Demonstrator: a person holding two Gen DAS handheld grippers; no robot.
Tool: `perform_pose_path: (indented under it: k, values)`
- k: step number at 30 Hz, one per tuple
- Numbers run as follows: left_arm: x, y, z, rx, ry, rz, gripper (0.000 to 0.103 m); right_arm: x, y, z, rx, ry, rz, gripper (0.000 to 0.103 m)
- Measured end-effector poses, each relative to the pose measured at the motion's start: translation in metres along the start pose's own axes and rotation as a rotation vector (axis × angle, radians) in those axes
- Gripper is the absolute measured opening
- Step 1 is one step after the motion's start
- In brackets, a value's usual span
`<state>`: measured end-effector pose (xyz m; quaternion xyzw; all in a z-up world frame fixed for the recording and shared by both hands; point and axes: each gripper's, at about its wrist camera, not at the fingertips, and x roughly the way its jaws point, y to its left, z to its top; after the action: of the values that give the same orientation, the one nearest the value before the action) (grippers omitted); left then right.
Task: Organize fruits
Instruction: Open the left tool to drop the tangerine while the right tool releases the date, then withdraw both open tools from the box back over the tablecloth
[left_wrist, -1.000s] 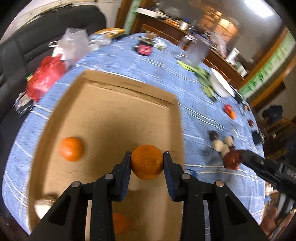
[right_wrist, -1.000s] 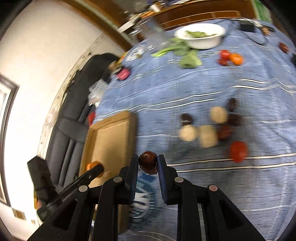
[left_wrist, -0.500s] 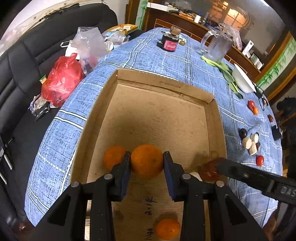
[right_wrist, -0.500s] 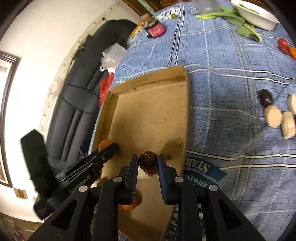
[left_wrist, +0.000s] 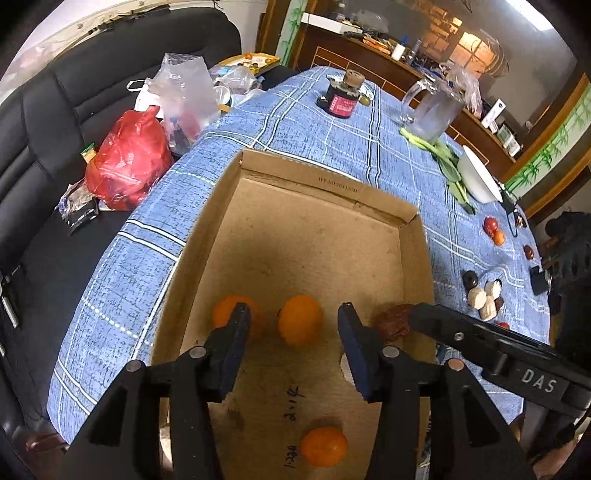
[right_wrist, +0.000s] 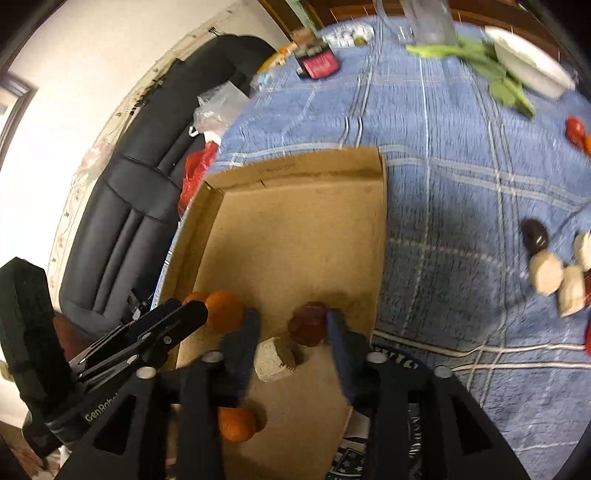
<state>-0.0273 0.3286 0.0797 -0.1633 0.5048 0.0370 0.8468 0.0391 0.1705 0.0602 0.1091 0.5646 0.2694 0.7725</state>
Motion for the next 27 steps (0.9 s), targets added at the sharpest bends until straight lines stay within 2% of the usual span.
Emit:
perform_pose_path:
  k: [9, 12, 16, 18, 27]
  values:
    - [-0.027, -0.018, -0.010, 0.001, -0.050, 0.005, 0.053, -0.049, -0.037, -0.018, 0.089, -0.083, 0.013, 0.052]
    - [-0.037, -0.029, -0.017, 0.007, -0.064, 0.007, 0.053, -0.066, -0.052, -0.030, 0.115, -0.111, -0.012, 0.052]
    - [-0.052, -0.049, -0.030, 0.026, -0.082, 0.023, 0.053, -0.086, -0.063, -0.045, 0.106, -0.141, -0.038, 0.052]
    - [-0.060, -0.060, -0.039, 0.037, -0.091, 0.034, 0.053, -0.092, -0.067, -0.052, 0.091, -0.147, -0.049, 0.055]
    - [-0.091, -0.076, -0.075, 0.022, -0.144, 0.077, 0.059, -0.100, -0.071, -0.068, 0.024, -0.123, -0.053, 0.056]
